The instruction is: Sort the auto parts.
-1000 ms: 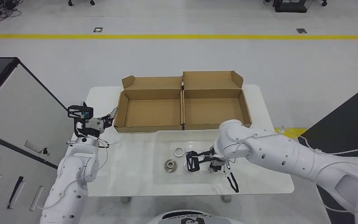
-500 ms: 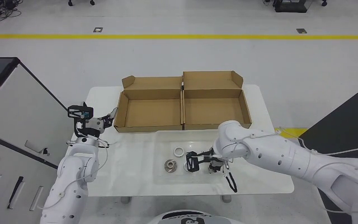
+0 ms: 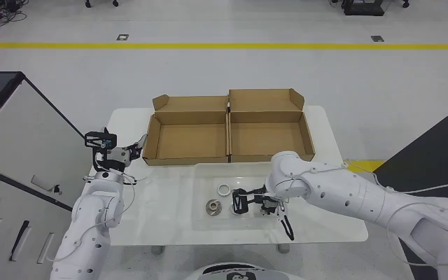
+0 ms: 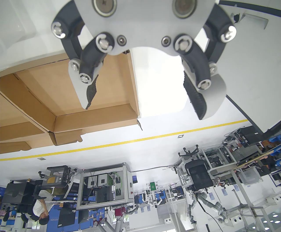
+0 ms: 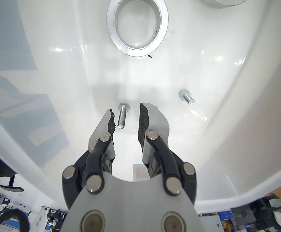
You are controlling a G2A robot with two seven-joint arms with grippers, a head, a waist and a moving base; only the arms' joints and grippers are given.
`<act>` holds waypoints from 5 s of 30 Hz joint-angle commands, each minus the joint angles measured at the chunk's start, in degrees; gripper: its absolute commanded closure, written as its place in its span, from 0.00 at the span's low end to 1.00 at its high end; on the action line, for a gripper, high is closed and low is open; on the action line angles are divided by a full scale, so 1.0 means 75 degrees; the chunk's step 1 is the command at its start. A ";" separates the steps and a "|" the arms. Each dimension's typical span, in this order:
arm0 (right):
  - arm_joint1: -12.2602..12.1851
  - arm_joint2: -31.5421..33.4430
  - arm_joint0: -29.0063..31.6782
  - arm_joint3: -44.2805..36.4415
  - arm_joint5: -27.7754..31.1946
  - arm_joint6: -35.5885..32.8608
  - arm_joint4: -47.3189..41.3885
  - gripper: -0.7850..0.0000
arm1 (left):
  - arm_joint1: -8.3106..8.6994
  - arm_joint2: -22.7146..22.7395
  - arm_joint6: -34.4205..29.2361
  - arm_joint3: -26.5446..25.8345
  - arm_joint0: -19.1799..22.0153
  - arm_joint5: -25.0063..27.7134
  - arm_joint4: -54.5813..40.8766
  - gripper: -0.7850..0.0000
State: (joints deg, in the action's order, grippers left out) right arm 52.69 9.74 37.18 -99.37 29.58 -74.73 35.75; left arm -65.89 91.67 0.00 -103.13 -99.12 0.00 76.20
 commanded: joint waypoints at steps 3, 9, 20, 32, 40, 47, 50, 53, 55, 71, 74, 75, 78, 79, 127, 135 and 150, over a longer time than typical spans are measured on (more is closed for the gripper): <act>0.0045 0.0000 0.0007 0.0081 -0.0006 -0.0006 -0.0013 0.76 | 0.0000 0.0000 0.0000 0.0000 0.0000 0.0000 0.0000 0.00; 0.0102 0.0000 -0.0044 0.0090 -0.0098 -0.0098 -0.0080 1.00 | 0.0000 0.0000 0.0000 0.0000 0.0000 0.0000 0.0000 0.00; -0.0227 0.0000 -0.0770 -0.0662 -0.0147 -0.0146 -0.0892 1.00 | 0.0000 0.0000 0.0000 0.0000 0.0000 0.0000 0.0000 0.00; -0.1522 0.0729 -0.1528 -0.1324 0.0631 0.0633 -0.2235 1.00 | 0.0000 0.0000 0.0000 0.0000 0.0000 0.0000 0.0000 0.00; -0.1758 0.0922 -0.1463 -0.1299 0.0824 0.0827 -0.2412 1.00 | 0.0000 0.0000 0.0000 0.0000 0.0000 0.0000 0.0000 0.00; -0.1813 0.1198 -0.1373 -0.0904 0.0758 0.1473 -0.2708 1.00 | 0.0000 0.0000 0.0000 0.0000 0.0000 0.0000 0.0000 0.00; -0.2017 0.1670 -0.1230 -0.0223 0.1281 0.2178 -0.3695 1.00 | 0.0000 0.0000 0.0000 0.0000 0.0000 0.0000 0.0000 0.00; -0.2262 0.2057 -0.0971 0.0306 0.1937 0.2594 -0.4654 1.00 | 0.0000 0.0000 0.0000 0.0000 0.0000 0.0000 0.0000 0.00; -0.2393 0.2252 -0.0787 0.0637 0.2395 0.2800 -0.5413 1.00 | 0.0000 0.0000 0.0000 0.0000 0.0000 0.0000 0.0000 0.00; -0.1950 0.1701 -0.1499 0.0866 0.3790 0.3791 -0.9458 1.00 | 0.0000 0.0000 0.0000 0.0000 0.0000 0.0000 0.0000 0.00; -0.1728 0.1556 -0.1809 0.0798 0.3790 0.3791 -1.0109 1.00 | 0.0000 0.0000 0.0000 0.0000 0.0000 0.0000 0.0000 0.00; -0.1654 0.1530 -0.1914 0.0785 0.3790 0.3791 -1.0293 1.00 | 0.0000 0.0000 0.0000 0.0000 0.0000 0.0000 0.0000 0.00; -0.1437 0.1521 -0.2176 0.0693 0.3790 0.3790 -1.0865 1.00 | 0.0000 0.0000 0.0000 0.0000 0.0000 0.0000 0.0000 0.00; -0.1371 0.1535 -0.2229 0.0680 0.3790 0.3790 -1.1040 1.00 | 0.0000 0.0000 0.0000 0.0000 0.0000 0.0000 0.0000 0.00; -0.0479 0.4110 -0.0430 -0.1627 0.3790 0.3791 -1.4104 1.00 | 0.0000 0.0000 0.0000 0.0000 0.0000 0.0000 0.0000 0.00; 0.0023 0.4851 0.0346 -0.1884 0.3710 0.3711 -1.4761 1.00 | 0.0000 0.0000 0.0000 0.0000 0.0000 0.0000 0.0000 0.00; 0.0344 0.6004 0.0955 -0.0926 0.2650 0.2652 -1.2940 1.00 | 0.0000 0.0000 0.0000 0.0000 0.0000 0.0000 0.0000 0.00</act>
State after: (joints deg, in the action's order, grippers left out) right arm 55.22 54.47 44.14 -106.38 49.69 -54.59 -61.88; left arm -65.89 91.67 0.00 -103.13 -99.12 0.00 76.20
